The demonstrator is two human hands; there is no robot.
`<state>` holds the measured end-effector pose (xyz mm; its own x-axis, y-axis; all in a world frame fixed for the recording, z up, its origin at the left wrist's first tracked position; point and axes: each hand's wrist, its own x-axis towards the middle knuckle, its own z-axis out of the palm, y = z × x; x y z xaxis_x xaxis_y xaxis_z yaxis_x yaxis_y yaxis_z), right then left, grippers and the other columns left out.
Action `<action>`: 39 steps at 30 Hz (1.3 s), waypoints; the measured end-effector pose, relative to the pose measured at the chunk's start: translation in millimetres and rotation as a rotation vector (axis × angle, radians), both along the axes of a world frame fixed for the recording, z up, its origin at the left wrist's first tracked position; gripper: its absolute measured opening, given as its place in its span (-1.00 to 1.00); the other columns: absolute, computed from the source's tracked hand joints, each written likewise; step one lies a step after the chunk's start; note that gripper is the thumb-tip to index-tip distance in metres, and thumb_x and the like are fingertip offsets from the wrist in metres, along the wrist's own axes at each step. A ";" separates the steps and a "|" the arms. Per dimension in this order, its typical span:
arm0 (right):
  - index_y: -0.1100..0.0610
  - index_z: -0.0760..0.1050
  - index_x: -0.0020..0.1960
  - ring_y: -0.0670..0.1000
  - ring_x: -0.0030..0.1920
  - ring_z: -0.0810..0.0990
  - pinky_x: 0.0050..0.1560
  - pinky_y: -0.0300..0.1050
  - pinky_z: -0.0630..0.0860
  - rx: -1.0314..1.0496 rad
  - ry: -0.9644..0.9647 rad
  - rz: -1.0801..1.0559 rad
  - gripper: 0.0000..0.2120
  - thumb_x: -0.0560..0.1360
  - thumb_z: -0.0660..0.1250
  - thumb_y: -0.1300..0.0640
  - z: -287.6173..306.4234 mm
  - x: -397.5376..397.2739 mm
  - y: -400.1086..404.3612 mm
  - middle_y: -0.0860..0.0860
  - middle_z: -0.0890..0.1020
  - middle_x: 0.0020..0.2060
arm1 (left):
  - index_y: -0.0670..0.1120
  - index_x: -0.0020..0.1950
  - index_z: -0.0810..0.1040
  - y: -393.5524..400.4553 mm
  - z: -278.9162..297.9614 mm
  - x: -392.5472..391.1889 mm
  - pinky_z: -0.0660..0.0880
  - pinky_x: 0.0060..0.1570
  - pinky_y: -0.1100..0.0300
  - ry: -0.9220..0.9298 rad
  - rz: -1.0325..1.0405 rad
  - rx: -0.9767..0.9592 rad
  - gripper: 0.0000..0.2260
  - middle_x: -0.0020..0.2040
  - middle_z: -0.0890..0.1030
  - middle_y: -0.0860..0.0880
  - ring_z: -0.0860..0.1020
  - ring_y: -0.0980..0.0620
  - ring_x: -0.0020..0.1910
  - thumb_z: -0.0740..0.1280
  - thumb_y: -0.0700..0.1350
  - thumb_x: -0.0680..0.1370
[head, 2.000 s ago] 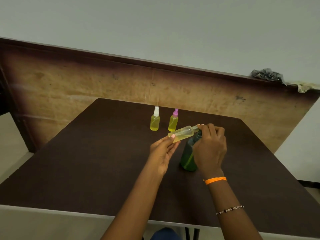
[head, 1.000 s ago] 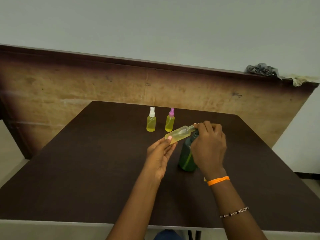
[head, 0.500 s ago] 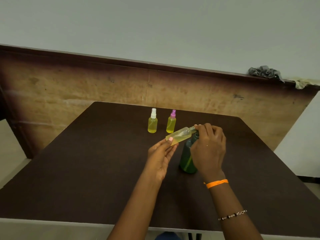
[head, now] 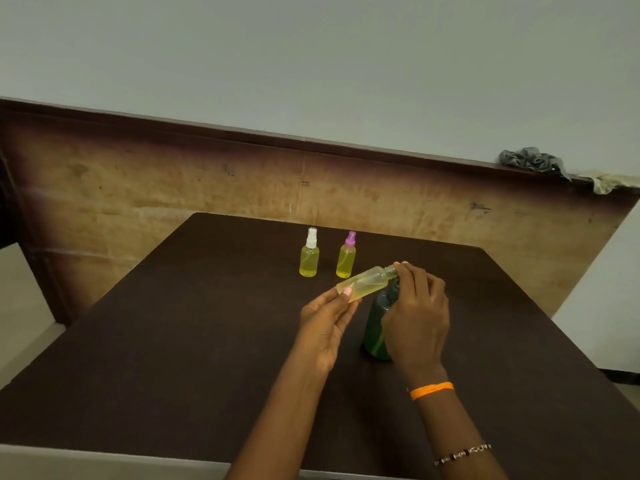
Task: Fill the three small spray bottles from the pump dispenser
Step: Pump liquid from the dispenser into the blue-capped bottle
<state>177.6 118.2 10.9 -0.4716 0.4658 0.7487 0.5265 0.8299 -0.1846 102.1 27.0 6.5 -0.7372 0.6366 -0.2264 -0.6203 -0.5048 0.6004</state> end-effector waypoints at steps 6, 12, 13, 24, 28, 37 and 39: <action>0.24 0.58 0.03 0.19 0.00 0.46 -0.04 0.11 0.43 -0.071 -0.063 0.015 -0.78 0.38 0.36 0.29 35.5 1.7 5.4 0.12 0.60 -0.09 | -0.26 0.10 0.53 0.8 4.2 1.6 0.56 0.00 0.26 0.022 0.011 0.011 -0.81 0.01 0.64 -0.16 0.60 -0.04 0.08 0.32 -0.30 0.50; 0.29 0.51 0.19 0.19 -0.02 0.54 -0.13 0.06 0.54 -0.011 -0.071 0.011 -0.46 0.20 0.43 0.36 2.0 5.2 -3.4 0.17 0.57 0.06 | -0.27 0.11 0.52 1.9 -0.9 -0.9 0.59 -0.08 0.27 0.002 0.010 0.010 -0.81 0.02 0.63 -0.18 0.60 -0.05 0.06 0.31 -0.31 0.50; 0.28 0.51 0.19 0.19 -0.01 0.53 -0.12 0.06 0.54 -0.017 -0.069 0.011 -0.46 0.20 0.44 0.36 2.4 5.0 -4.1 0.16 0.58 0.05 | -0.27 0.11 0.52 1.5 -0.6 -0.4 0.58 -0.08 0.26 0.001 0.010 0.009 -0.81 0.00 0.63 -0.18 0.60 -0.05 0.05 0.31 -0.32 0.50; 0.32 0.50 0.20 0.18 0.11 0.52 0.00 0.08 0.57 -0.075 -0.064 0.144 -0.55 0.31 0.39 0.39 18.5 10.4 3.5 0.19 0.56 0.06 | -0.28 0.09 0.52 0.7 3.3 2.6 0.59 -0.09 0.25 -0.024 0.008 0.028 -0.82 -0.04 0.64 -0.18 0.61 -0.05 0.02 0.30 -0.33 0.50; 0.34 0.48 0.22 0.20 0.12 0.56 0.06 0.09 0.57 -0.078 -0.070 0.145 -0.43 0.21 0.46 0.41 7.1 9.0 -0.2 0.22 0.56 0.10 | -0.27 0.08 0.52 0.4 0.4 0.8 0.60 -0.12 0.27 -0.019 0.000 0.016 -0.83 -0.04 0.64 -0.18 0.61 -0.05 0.00 0.30 -0.33 0.50; 0.32 0.53 0.17 0.23 0.23 0.47 0.15 0.12 0.47 -0.042 -0.114 0.114 -0.61 0.34 0.40 0.34 25.6 10.4 9.3 0.22 0.59 0.06 | -0.26 0.08 0.53 2.0 1.7 0.7 0.59 -0.10 0.27 -0.013 0.007 0.039 -0.84 0.00 0.63 -0.18 0.60 -0.05 0.04 0.30 -0.32 0.51; 0.33 0.50 0.21 0.24 0.20 0.50 0.13 0.15 0.49 -0.013 -0.110 0.066 -0.49 0.26 0.44 0.39 10.4 8.4 4.1 0.24 0.58 0.11 | -0.26 0.08 0.53 2.7 0.1 0.2 0.59 -0.10 0.26 -0.016 0.012 0.038 -0.84 0.01 0.63 -0.19 0.60 -0.06 0.05 0.29 -0.32 0.51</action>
